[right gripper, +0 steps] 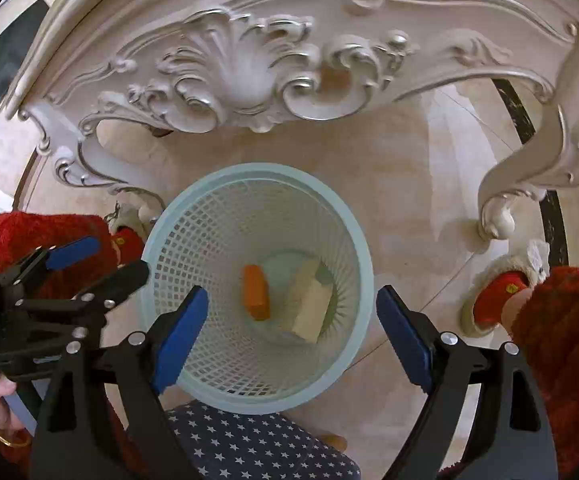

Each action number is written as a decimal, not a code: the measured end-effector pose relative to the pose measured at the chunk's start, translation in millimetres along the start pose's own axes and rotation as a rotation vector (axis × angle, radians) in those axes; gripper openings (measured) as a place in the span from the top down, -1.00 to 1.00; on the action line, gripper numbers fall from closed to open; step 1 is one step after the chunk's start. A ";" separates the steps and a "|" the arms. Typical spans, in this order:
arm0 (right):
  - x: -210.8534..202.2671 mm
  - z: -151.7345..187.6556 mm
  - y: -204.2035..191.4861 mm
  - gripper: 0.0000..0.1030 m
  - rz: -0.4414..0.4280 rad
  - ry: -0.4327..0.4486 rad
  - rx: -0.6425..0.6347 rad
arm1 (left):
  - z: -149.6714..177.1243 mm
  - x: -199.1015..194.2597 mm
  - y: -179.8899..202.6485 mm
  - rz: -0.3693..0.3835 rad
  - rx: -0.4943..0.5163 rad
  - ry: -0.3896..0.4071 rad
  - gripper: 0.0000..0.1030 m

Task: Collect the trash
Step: 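Carry both boxes over the wastebasket and open both tools to drop them, then grasp the cream cleansing-oil box with the left tool while the right tool grasps the bread packet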

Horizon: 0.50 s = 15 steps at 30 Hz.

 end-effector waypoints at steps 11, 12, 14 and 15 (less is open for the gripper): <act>-50.2 -15.9 -3.7 -0.85 -0.123 0.221 0.035 | 1.3 -16.1 13.7 0.046 -0.002 0.046 -0.87; -56.5 -17.4 -2.1 -0.85 -0.131 0.239 0.045 | -0.6 -22.1 12.6 0.040 -0.004 0.062 -0.87; -73.7 -21.1 2.6 -0.85 -0.173 0.265 0.069 | -8.9 -44.2 10.4 0.024 -0.002 0.130 -0.87; -80.9 -23.2 4.5 -0.85 -0.190 0.271 0.077 | -13.7 -54.7 8.7 0.013 0.003 0.157 -0.87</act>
Point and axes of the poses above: each gripper's, at about its wrist camera, not at the fingertips, and x roughly the way its jaws point, y to its right, z to its underside, the point moved 9 cm from there along x, roughly the way its jaws point, and after that the axes turned 15 degrees about z, right-handed, at the moved point
